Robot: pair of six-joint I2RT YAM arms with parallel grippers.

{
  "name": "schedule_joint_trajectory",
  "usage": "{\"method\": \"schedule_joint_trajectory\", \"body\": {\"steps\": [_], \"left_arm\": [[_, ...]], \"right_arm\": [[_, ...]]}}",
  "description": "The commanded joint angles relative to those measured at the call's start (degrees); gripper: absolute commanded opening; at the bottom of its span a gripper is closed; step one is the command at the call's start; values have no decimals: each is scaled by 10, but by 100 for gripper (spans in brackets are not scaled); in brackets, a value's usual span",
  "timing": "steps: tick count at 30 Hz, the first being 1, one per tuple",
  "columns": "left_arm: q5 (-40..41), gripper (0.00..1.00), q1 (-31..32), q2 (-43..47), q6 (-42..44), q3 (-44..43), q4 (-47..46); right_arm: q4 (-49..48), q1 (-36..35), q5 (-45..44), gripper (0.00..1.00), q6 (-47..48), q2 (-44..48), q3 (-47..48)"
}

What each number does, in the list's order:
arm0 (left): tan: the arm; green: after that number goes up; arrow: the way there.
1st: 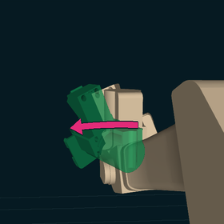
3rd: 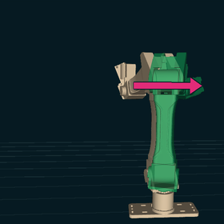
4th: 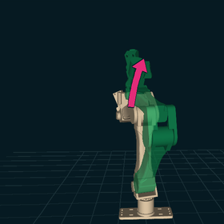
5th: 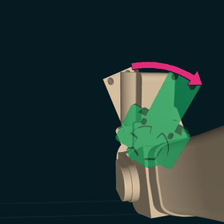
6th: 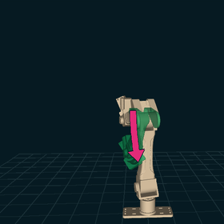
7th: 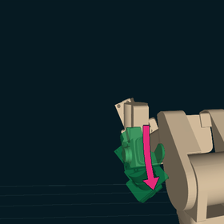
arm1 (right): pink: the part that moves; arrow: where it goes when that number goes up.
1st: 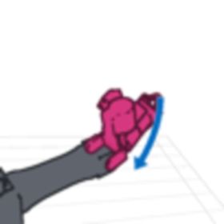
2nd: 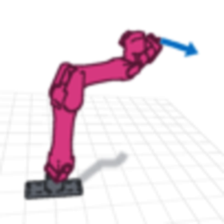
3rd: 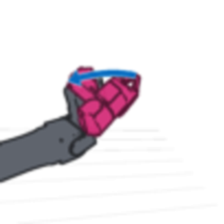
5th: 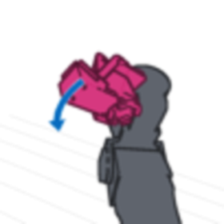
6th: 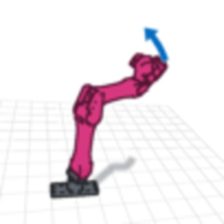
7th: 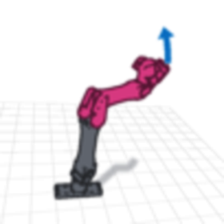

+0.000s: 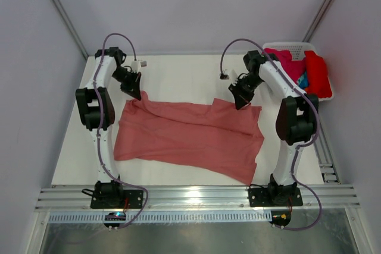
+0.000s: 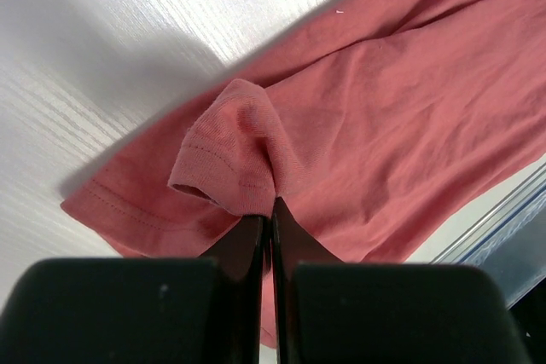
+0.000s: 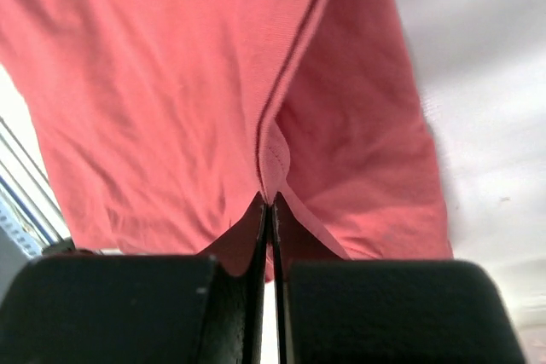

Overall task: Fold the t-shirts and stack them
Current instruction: Flatten the tshirt out

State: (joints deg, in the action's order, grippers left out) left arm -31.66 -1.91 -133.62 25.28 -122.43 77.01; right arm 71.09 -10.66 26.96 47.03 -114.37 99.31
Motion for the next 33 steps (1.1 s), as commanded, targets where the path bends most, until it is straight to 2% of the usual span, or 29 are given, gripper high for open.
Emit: {"method": "schedule_joint_trajectory", "body": {"steps": [1, 8, 10, 11, 13, 14, 15, 16, 19, 20, 22, 24, 28, 33], "left_arm": [[3, 0, 2, 0, -12, -2, 105], [11, 0, 2, -1, -17, -5, 100], [21, 0, 2, 6, -31, -9, 81], [27, 0, 2, 9, -43, -11, 64], [44, 0, 2, 11, -84, -31, -11], [72, 0, 3, 0, -96, -48, -35], [93, 0, 6, -11, -115, -74, -68], [112, 0, 7, -27, -124, -143, -77], [176, 0, 9, -72, -157, -240, -125], [190, 0, 9, -68, -163, -234, -152], [222, 0, 10, -33, -173, -179, -240], [251, 0, 12, 1, -171, -141, -285], [304, 0, 13, 20, -163, -144, -341], [356, 0, 13, 21, -157, -172, -410]], "right_arm": [[160, 2, 50, 3, 103, 55, 14], [159, 1, 22, 3, 139, 112, -72], [123, 2, 13, 3, 103, 114, -73], [74, 2, 6, 3, 83, 113, -71], [19, 2, -20, 3, 29, 95, -50], [-40, 2, -55, 3, 7, 85, -38], [-63, 2, -72, 3, -11, 73, 0], [-84, 3, -89, 3, -51, 58, 26], [-150, 5, -141, 3, -110, -1, 138], [-189, 5, -158, 3, -153, -22, 159], [-219, 5, -197, 3, -181, -38, 212], [-263, 5, -248, 3, -210, -53, 245], [-327, 5, -323, 3, -219, -54, 254], [-367, 5, -353, 3, -197, -53, 266]]}}
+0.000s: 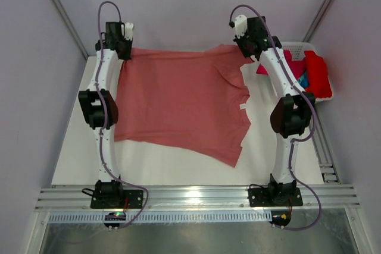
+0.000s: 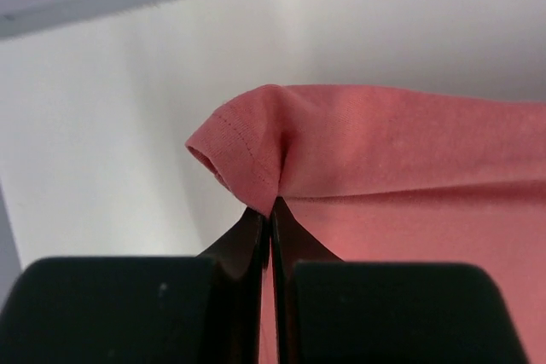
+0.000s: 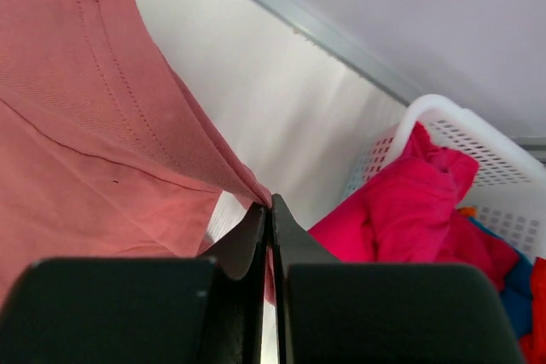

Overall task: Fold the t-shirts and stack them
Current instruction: Flatten the tshirt out

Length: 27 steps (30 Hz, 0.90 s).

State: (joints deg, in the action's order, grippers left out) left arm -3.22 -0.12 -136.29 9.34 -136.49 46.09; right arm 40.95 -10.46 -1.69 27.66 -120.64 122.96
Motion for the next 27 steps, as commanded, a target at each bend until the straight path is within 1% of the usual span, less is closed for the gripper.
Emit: {"method": "schedule_joint_trajectory", "body": {"steps": [1, 9, 14, 18, 24, 27], "left_arm": [[74, 0, -5, 49, 3, -35, -110], [93, 0, -5, 73, -7, -51, -179], [104, 0, -5, 118, -4, -55, -196], [98, 0, -5, 163, -16, -55, -194], [86, 0, -5, 229, -32, -49, -166], [91, 0, -5, 283, -33, -41, -155]], "right_arm": [[-73, 4, -73, 3, 3, 9, 32], [-121, 4, -140, 3, 15, 13, 86], [-127, 4, -159, 3, 16, 47, 124], [-118, 4, -154, 3, -2, 93, 122], [-102, 2, -150, 3, -16, 158, 125], [-97, 2, -153, 3, -18, 195, 127]]}}
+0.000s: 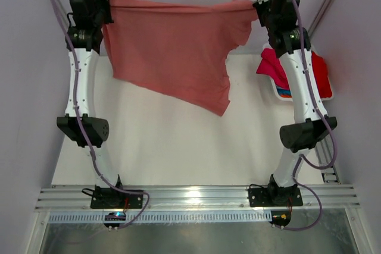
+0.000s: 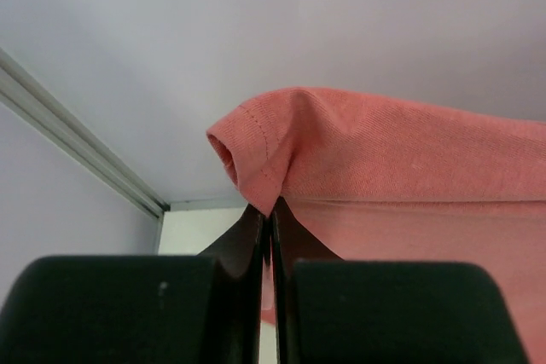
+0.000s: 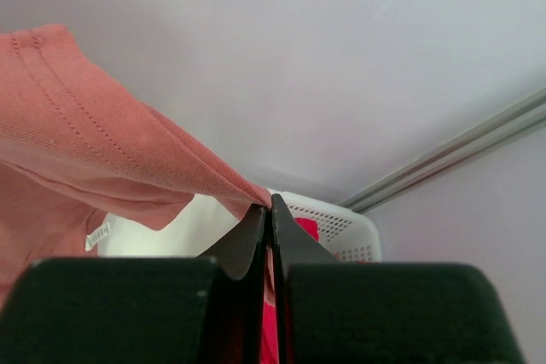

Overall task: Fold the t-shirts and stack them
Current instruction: Flatten the tshirt out

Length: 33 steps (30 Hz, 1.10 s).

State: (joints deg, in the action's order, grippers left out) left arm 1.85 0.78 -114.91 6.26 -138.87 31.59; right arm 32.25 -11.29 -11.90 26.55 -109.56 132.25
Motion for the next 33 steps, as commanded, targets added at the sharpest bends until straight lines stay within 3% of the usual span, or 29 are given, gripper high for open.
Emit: {"method": "schedule_joint_trajectory", "body": {"steps": [1, 13, 20, 27, 33], "left_arm": [[40, 0, -14, 82, -3, -12, -7], [43, 0, -15, 267, 23, 78, 79], [55, 0, -14, 374, 51, 172, 88], [-15, 0, -15, 500, 46, 246, 122], [-74, 0, -14, 681, 45, 387, 124]], "right_arm": [[-11, 10, -54, 3, -7, 94, 33], [44, 9, -65, 3, -29, 234, 26], [69, 9, -62, 3, -26, 354, -32], [144, 9, -9, 3, -31, 454, -28], [194, 9, 65, 3, -19, 570, -67]]}}
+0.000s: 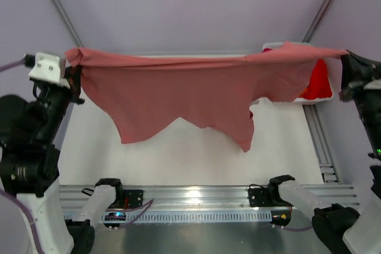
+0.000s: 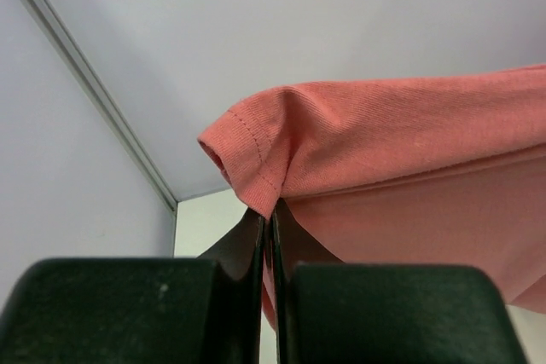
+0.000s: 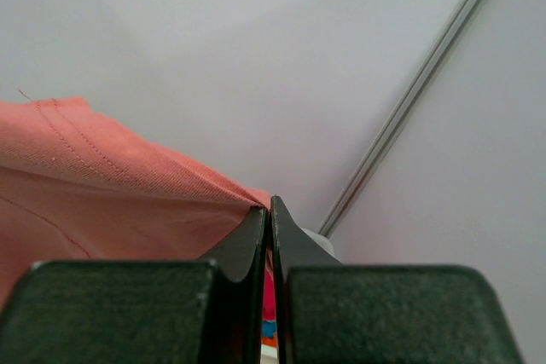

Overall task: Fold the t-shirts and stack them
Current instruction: Flatten the tshirt out

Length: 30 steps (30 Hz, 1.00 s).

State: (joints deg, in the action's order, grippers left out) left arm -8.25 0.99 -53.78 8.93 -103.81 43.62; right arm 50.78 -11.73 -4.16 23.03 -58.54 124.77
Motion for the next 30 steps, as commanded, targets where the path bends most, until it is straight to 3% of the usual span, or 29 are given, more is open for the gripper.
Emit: {"method": "schedule_joint_trajectory", "body": {"steps": [1, 9, 16, 24, 30], "left_arm": [[22, 0, -16, 93, 20, 60, 6], [-3, 0, -16, 269, 35, 80, 74], [4, 0, -16, 322, 35, 117, 95], [-34, 0, -17, 274, 32, 232, 12], [-9, 0, -16, 174, 28, 392, -153]], "right_arm": [[14, 14, -8, 3, 26, 85, 13], [43, 14, 19, 3, 50, 193, 50], [47, 17, 7, 3, 47, 229, 2], [-89, 18, 7, 3, 18, 214, -213], [-153, 17, 30, 3, 0, 119, -335]]}}
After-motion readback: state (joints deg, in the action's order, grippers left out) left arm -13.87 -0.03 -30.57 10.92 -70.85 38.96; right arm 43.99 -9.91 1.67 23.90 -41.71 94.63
